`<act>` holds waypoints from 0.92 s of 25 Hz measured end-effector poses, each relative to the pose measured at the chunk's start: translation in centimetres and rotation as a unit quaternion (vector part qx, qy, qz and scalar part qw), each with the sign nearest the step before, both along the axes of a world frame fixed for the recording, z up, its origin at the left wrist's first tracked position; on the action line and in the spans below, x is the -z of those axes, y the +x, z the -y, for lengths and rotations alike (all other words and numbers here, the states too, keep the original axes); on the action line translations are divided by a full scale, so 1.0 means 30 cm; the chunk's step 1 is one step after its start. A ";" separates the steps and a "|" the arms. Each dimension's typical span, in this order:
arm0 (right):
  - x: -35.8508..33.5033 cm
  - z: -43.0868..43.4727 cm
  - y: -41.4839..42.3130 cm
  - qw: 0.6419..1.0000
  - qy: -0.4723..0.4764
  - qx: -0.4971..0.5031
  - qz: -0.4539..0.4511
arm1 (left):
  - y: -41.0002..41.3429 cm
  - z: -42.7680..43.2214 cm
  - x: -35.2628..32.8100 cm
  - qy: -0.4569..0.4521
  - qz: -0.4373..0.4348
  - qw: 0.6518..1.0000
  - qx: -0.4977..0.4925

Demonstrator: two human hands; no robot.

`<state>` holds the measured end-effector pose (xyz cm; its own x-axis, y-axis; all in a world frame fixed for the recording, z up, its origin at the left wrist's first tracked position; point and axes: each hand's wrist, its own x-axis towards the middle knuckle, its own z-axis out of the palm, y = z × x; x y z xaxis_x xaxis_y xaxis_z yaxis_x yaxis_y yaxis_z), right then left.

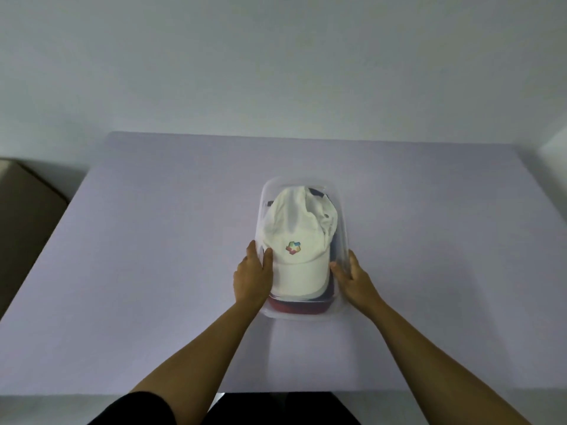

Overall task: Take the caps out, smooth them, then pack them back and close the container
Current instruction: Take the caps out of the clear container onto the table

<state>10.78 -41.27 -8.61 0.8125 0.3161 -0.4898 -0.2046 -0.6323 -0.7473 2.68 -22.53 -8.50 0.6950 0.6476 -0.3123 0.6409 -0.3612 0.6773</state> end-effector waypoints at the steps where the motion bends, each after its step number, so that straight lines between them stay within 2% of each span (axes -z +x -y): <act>1: 0.009 0.006 0.000 1.000 -0.001 -0.001 -0.005 | -0.001 0.009 0.008 -0.001 -0.004 1.000 -0.003; 6: 0.032 0.011 -0.006 0.999 0.012 0.020 -0.027 | -0.008 0.029 0.009 -0.033 -0.010 0.999 -0.031; 8: 0.027 -0.006 -0.018 0.997 0.035 0.056 -0.036 | -0.029 0.035 0.008 -0.027 -0.021 0.997 -0.076; 11: 0.033 -0.034 -0.053 0.990 0.065 0.121 -0.004 | -0.079 0.063 0.014 -0.024 -0.056 0.989 -0.134; 15: 0.049 -0.045 -0.065 0.990 0.047 0.126 0.031 | -0.108 0.078 0.027 -0.105 -0.076 0.971 -0.200; 19: 0.054 -0.045 -0.059 0.991 0.036 0.121 0.038 | -0.112 0.071 0.023 -0.098 -0.074 0.976 -0.181; 23: 0.053 -0.047 -0.064 0.991 0.029 0.121 0.047 | -0.116 0.061 -0.021 -0.135 -0.083 0.970 -0.183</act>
